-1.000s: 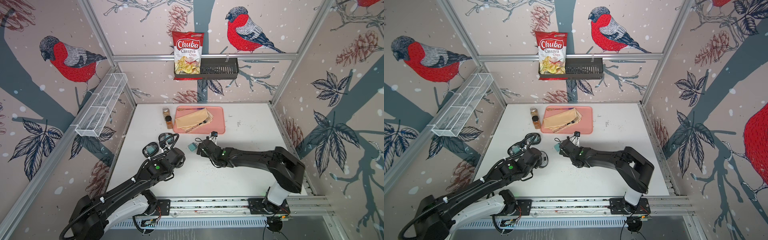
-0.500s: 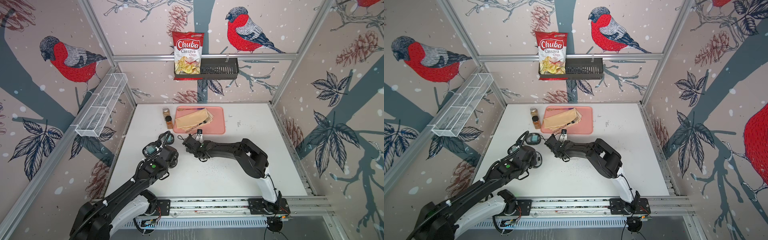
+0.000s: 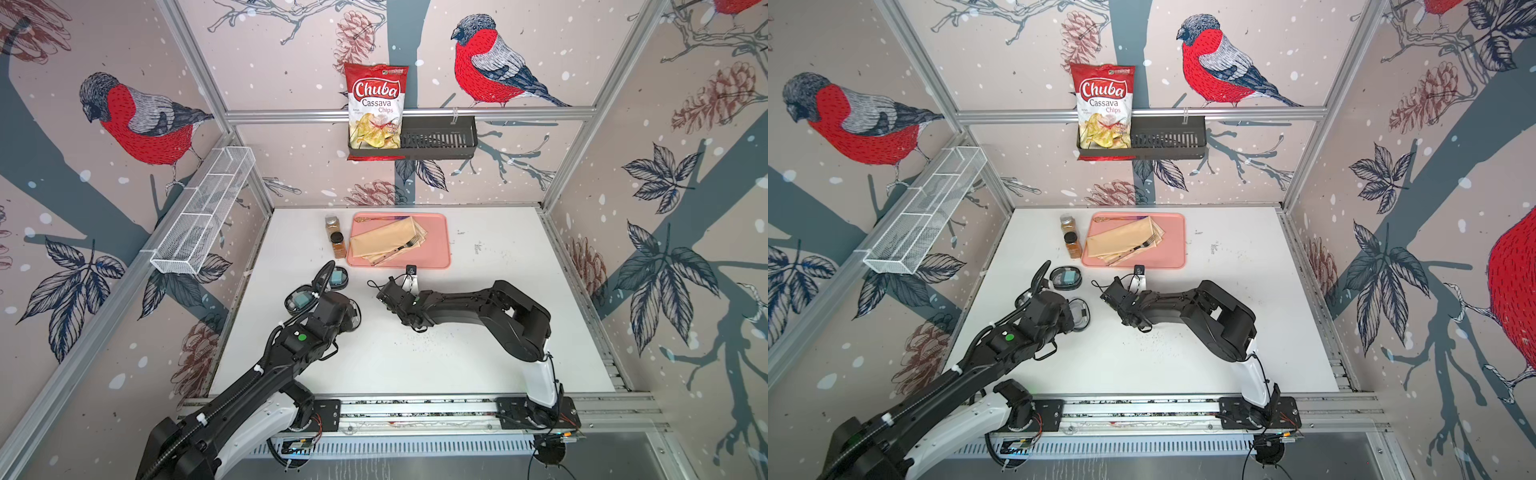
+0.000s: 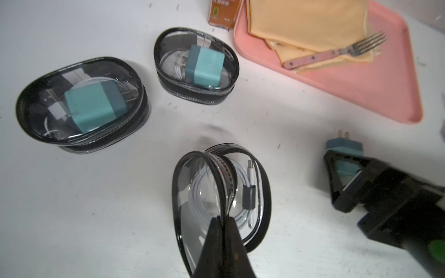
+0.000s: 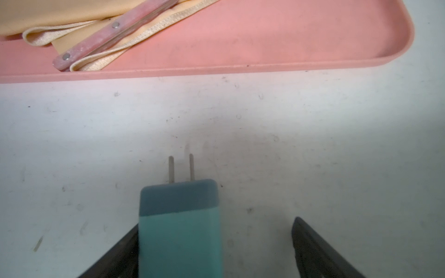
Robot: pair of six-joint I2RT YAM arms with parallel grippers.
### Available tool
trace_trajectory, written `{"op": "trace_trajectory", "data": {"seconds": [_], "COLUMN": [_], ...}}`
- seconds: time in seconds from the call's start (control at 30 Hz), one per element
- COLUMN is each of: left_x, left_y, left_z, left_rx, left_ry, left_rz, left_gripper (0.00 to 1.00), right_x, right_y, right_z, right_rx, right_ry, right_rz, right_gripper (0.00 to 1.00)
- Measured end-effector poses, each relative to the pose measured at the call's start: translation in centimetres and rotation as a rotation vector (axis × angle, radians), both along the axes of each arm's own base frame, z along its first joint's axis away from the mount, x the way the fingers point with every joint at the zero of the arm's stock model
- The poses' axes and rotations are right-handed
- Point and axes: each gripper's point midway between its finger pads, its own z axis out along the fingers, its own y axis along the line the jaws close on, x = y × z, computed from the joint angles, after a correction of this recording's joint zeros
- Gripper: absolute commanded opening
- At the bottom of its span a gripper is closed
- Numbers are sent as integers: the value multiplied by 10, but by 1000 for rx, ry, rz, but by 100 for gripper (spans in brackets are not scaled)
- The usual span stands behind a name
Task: Pack away charging kits
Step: Pick up the plug from the center of the board, then place the plug in the storage bag.
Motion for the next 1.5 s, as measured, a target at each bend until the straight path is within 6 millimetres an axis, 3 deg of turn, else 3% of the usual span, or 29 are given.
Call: {"op": "trace_trajectory", "data": {"seconds": [0.1, 0.23, 0.53, 0.77, 0.9, 1.1, 1.27, 1.5], "left_x": [0, 6, 22, 21, 20, 23, 34, 35], "left_y": [-8, -17, -38, -57, -66, -71, -97, -110], "left_z": [-10, -5, 4, 9, 8, 12, 34, 24], "left_rx": [10, 0, -20, -91, -122, -146, -251, -290], "left_ry": [55, 38, -31, -47, -40, -44, -86, -56], "left_rz": [-42, -80, -184, -268, -301, -307, -340, -373], "left_gripper": [0, 0, 0, 0, 0, 0, 0, 0], "right_x": [1, 5, 14, 1, -20, -50, -62, -80], "right_y": [-3, 4, 15, 6, 0, 3, 1, 15], "right_z": [-1, 0, 2, 8, 15, 44, 66, 80], "right_rx": [-11, 13, 76, 162, 184, 248, 305, 363], "right_ry": [-3, -9, -8, 47, 88, 79, 49, 30], "right_rz": [12, 35, 63, 102, 143, 220, 248, 309], "right_gripper": [72, 67, 43, 27, 27, 25, 22, 21]}}
